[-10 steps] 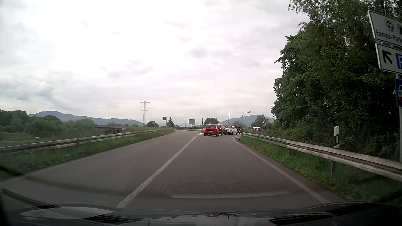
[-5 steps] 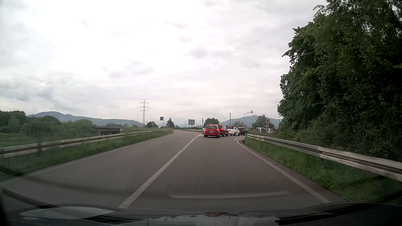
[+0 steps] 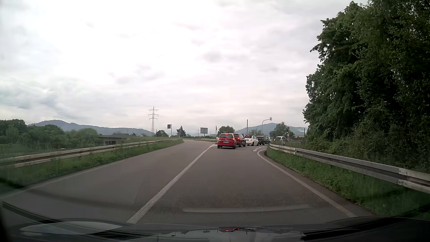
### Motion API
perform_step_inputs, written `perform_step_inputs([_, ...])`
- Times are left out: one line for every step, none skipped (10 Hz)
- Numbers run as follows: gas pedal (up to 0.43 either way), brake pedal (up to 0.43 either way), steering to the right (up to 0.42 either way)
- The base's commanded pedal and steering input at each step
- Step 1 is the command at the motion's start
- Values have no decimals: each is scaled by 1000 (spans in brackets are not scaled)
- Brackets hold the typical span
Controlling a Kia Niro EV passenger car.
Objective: Follow the waypoints while adhering to traffic rules and regulations
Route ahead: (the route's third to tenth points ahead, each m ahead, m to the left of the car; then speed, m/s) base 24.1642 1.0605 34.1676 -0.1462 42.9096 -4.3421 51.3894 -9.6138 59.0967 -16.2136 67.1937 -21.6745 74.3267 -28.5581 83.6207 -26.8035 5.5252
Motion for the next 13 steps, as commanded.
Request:
perform_step_inputs([0, 0, 0])
perform_step_inputs([0, 0, 0])
perform_step_inputs([0, 0, 0])
perform_step_inputs([0, 0, 0])
perform_step_inputs([0, 0, 0])
perform_step_inputs([0, 0, 0])
perform_step_inputs([0, 0, 0])
perform_step_inputs([0, 0, 0])
perform_step_inputs([0, 0, 0])
perform_step_inputs([0, 0, 0])
perform_step_inputs([0, 0, 0])
perform_step_inputs([0, 0, 1])
perform_step_inputs([0, 0, 3])
